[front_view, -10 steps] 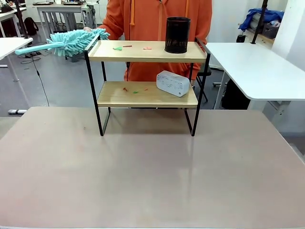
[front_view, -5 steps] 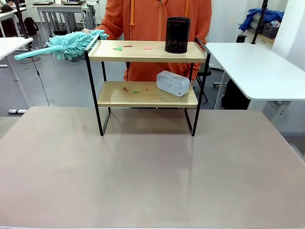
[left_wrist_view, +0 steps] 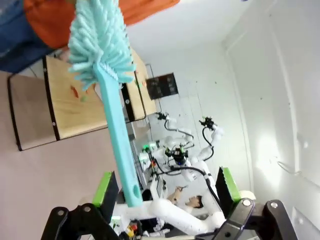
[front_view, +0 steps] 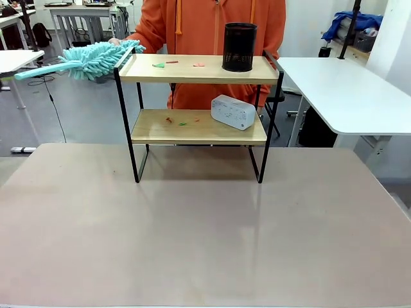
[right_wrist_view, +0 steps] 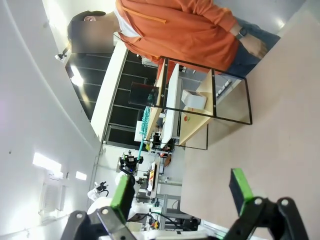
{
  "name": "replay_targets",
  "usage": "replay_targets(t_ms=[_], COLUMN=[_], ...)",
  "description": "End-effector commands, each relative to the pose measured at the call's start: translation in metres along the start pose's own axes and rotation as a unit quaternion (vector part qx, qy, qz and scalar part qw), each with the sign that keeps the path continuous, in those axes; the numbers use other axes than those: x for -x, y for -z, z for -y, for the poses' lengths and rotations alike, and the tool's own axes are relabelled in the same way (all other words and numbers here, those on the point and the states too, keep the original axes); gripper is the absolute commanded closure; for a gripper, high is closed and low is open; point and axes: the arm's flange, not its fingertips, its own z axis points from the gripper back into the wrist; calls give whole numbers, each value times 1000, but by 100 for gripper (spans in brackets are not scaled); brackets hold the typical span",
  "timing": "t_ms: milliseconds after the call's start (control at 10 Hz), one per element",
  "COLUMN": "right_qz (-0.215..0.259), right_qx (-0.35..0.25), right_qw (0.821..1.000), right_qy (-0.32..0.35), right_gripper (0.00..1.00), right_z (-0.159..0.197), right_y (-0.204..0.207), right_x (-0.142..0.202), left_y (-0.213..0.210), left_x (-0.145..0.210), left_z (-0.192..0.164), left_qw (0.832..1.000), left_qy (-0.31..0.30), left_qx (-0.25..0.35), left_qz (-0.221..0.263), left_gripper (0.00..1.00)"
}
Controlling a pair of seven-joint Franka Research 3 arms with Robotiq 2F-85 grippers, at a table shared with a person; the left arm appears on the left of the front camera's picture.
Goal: Clean the shelf.
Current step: Pick up the Duster from the human.
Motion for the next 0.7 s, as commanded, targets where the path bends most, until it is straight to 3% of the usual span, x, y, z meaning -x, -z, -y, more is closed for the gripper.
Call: replay_targets(t_ms=[0, 100, 300, 600], right_qz=[5, 5, 5, 5], right_qx=[-9, -9, -9, -9], right_qw=[1000, 1000, 1000, 1000], right_qy=[-15, -15, -15, -15], right_gripper=[0, 0, 0, 0], right_z=[-2, -2, -2, -2], right_y=[1, 1, 1, 1], right_x=[-5, -5, -5, -5], left_y=[-20, -20, 18, 50], left_x=[3, 3, 6, -13], left_z=[8, 8, -5, -29], left_qw=[1000, 1000, 999, 998], left_qy=[9, 9, -18, -59], left_qx=[3, 3, -5, -27], left_qz=[25, 25, -39, -21], left_gripper=[0, 0, 0, 0])
